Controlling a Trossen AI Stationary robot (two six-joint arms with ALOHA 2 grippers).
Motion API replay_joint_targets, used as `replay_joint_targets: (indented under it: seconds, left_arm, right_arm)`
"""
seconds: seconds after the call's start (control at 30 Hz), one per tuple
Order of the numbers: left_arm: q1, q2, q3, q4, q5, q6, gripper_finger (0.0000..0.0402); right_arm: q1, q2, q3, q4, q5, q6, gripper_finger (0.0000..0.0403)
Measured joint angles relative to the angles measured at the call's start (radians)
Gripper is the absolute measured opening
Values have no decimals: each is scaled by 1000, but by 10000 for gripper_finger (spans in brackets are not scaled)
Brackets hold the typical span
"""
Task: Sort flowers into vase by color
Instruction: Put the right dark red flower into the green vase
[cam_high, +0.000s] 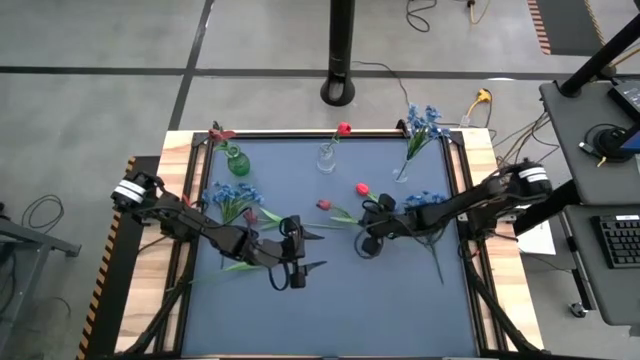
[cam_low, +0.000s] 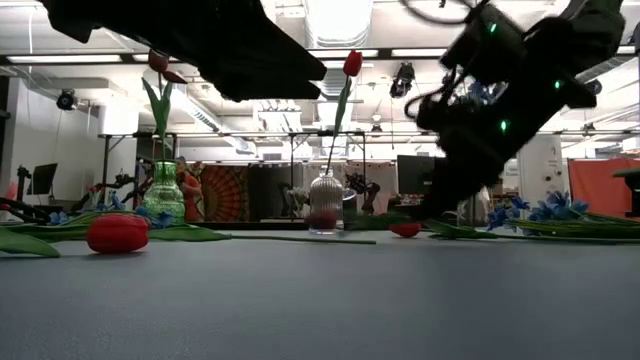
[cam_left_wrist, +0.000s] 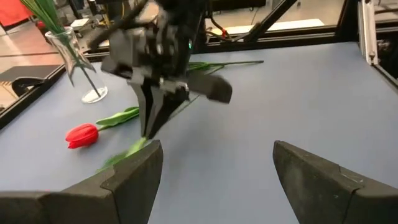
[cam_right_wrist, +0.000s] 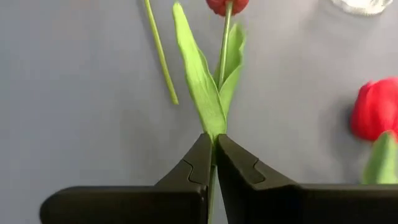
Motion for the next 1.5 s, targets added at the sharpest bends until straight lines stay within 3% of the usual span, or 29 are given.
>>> replay_joint_targets:
  seconds: [0.2, 0.3, 0.43, 0.83, 0.97, 1.17, 1.5]
  left_arm:
    - [0, 0, -94, 212, 1, 22, 286]
    - [0, 0, -148, 346, 18, 33, 286]
    - [11, 0, -178, 400, 18, 33, 286]
    - [87, 111, -81, 632, 25, 42, 286]
    - [116, 191, 23, 629, 122, 53, 286]
    - [124, 276, 152, 633, 132, 124, 286]
    - [125, 285, 169, 746, 125, 199, 252]
  right_arm:
    - [7, -183, -59, 55, -17, -5, 13]
    - [25, -267, -113, 175, -20, -29, 13]
    - [48, -327, -166, 389, -55, -107, 13]
    - [70, -244, -176, 864, -221, -320, 12]
    - [70, -198, -147, 888, -239, -346, 12]
    - [72, -154, -107, 891, -261, -383, 12]
    - [72, -154, -105, 890, -306, -426, 12]
